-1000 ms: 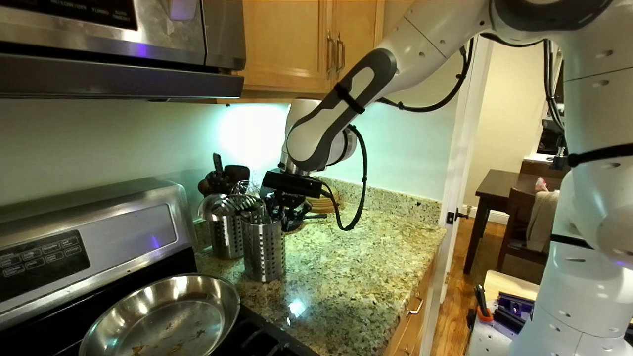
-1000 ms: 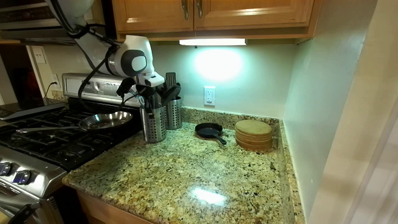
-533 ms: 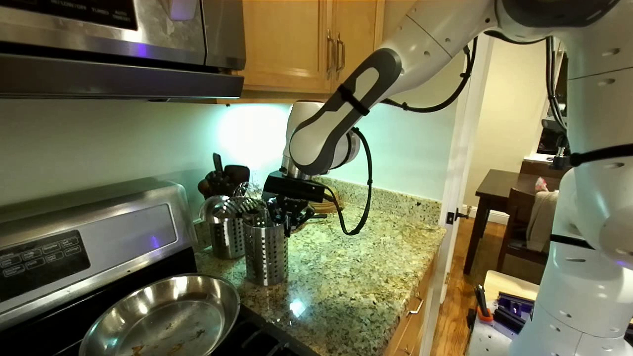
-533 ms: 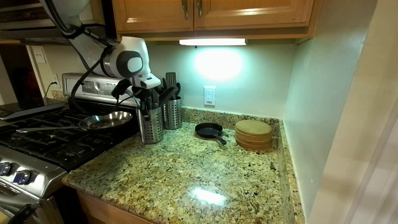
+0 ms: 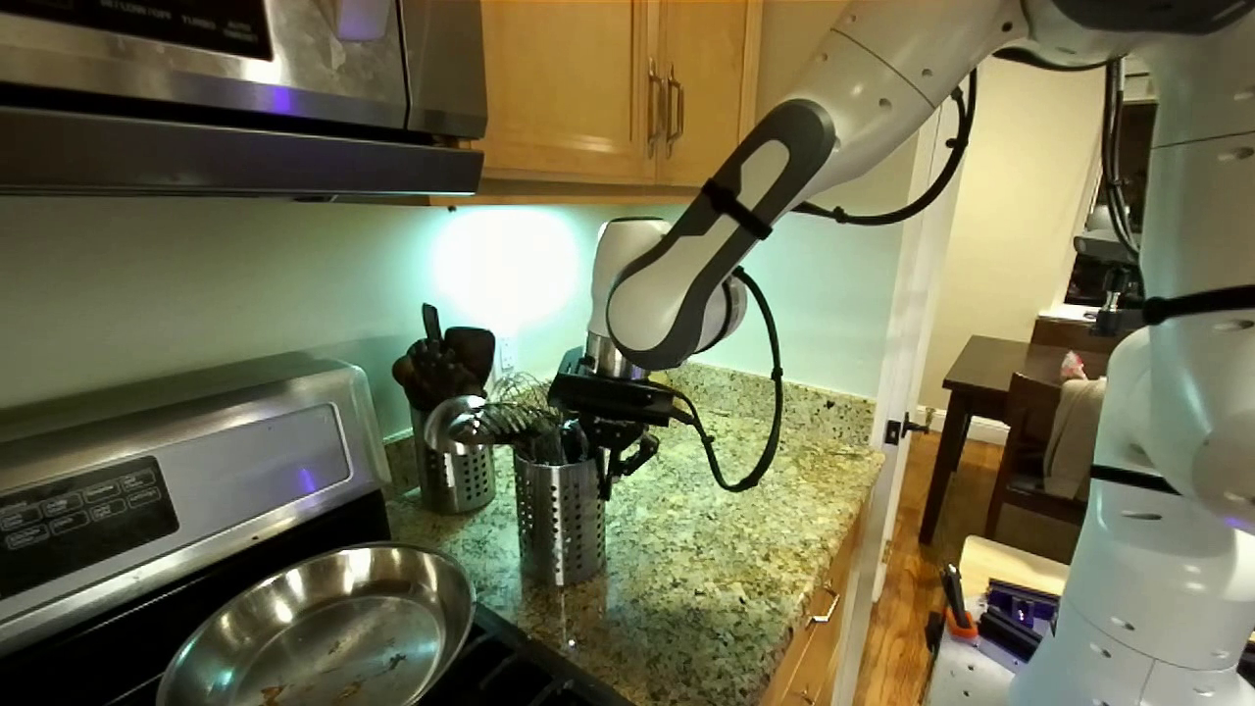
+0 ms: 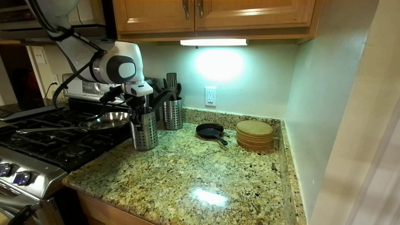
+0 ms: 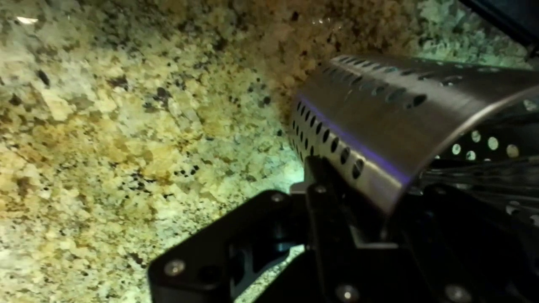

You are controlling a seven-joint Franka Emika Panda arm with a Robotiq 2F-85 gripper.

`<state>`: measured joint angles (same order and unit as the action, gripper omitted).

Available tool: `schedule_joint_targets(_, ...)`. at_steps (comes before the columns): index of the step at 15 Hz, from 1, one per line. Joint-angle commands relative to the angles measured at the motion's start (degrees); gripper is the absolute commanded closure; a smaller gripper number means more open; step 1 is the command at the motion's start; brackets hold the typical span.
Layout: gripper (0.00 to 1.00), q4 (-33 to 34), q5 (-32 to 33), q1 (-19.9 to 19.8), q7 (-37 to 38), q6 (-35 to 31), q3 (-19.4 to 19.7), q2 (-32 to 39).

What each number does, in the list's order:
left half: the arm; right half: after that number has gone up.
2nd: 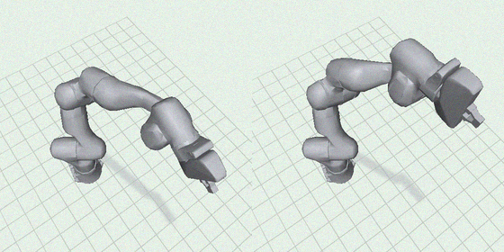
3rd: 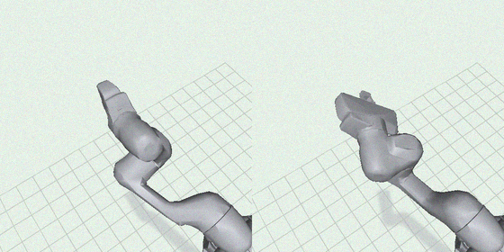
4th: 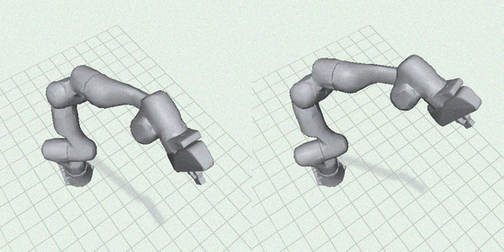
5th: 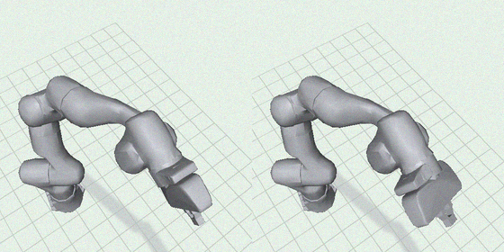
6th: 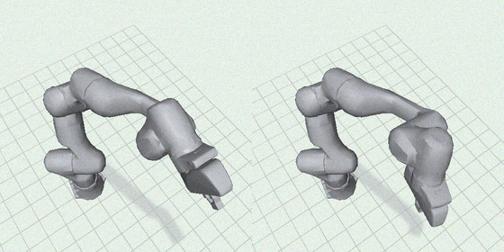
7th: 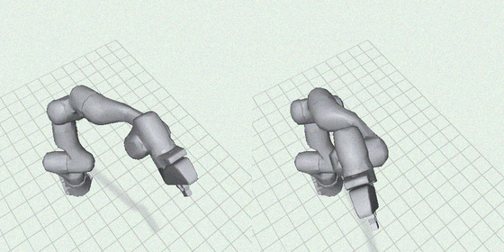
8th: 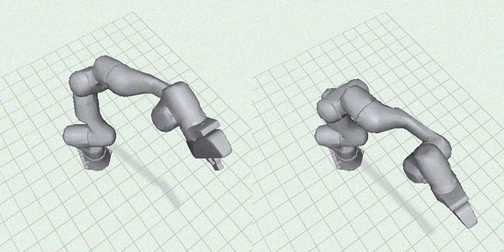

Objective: Put the spatula on the counter

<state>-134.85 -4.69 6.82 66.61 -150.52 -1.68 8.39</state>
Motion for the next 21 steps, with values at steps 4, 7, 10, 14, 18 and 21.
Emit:
schedule_joint_targets(4,0.92,-14.9,0.9,-0.4,4.4,-1.0,-0.5,-10.5)
schedule_joint_targets(7,0.66,-18.2,1.8,-1.1,6.3,-1.7,-1.5,-13.5)
schedule_joint_targets(10,0.47,-19.5,3.8,-1.9,9.1,-2.8,-2.6,-15.4)
schedule_joint_targets(14,0.21,-19.5,8.9,-3.4,13.0,-4.3,-3.5,-17.4)
schedule_joint_targets(18,0.02,-19.0,12.6,-5.3,15.4,-4.8,-4.2,-19.3)
schedule_joint_targets(21,0.00,-18.9,15.2,-7.0,16.9,-4.9,-5.1,-21.2)
